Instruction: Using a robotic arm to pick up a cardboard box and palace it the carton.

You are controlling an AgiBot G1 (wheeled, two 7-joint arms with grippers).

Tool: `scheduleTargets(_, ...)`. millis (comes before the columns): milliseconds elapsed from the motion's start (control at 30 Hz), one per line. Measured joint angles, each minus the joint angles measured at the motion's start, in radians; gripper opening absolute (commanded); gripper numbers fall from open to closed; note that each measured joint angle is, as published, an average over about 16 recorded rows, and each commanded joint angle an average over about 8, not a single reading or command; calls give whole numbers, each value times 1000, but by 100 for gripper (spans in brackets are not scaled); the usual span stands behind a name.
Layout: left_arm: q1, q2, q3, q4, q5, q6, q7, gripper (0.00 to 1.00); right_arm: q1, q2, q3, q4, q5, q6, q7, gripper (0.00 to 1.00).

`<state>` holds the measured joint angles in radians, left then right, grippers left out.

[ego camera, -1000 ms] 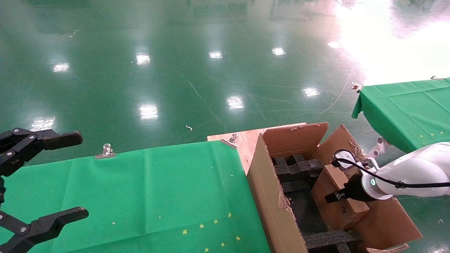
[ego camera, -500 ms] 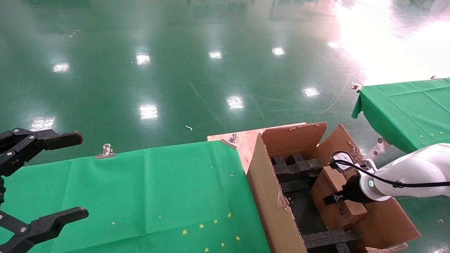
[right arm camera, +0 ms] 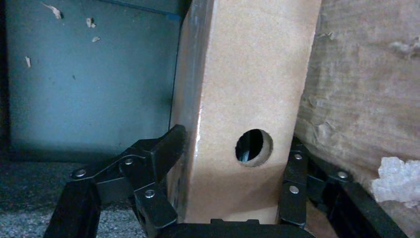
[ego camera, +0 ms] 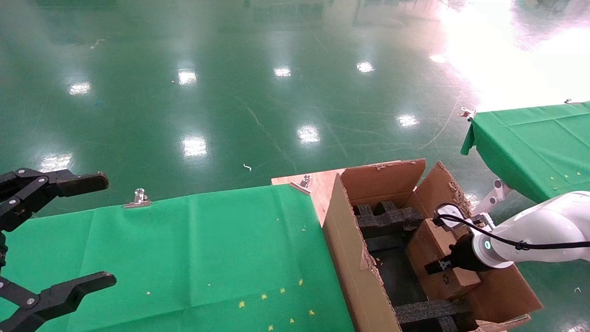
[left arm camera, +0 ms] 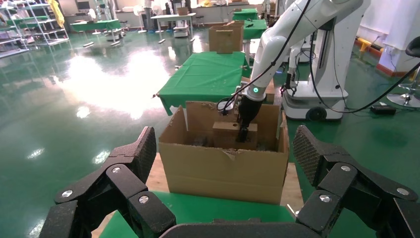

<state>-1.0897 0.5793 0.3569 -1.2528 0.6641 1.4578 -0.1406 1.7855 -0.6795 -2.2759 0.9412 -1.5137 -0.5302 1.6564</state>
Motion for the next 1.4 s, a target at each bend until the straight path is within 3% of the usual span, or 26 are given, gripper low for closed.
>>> scheduleTargets(500,0,0,0,0,0,0,0,100,27,13,5,11,-7,4,-1,100)
scheduleTargets(767,0,0,0,0,0,0,0,100,90,36,26,48,-15,24,0,100)
scheduleTargets(1100,0,0,0,0,0,0,0,100,254,122,100,215,-4,83,-9,100)
scheduleTargets(1400,0,0,0,0,0,0,0,100,356,205,193,385,114,115,-48,100)
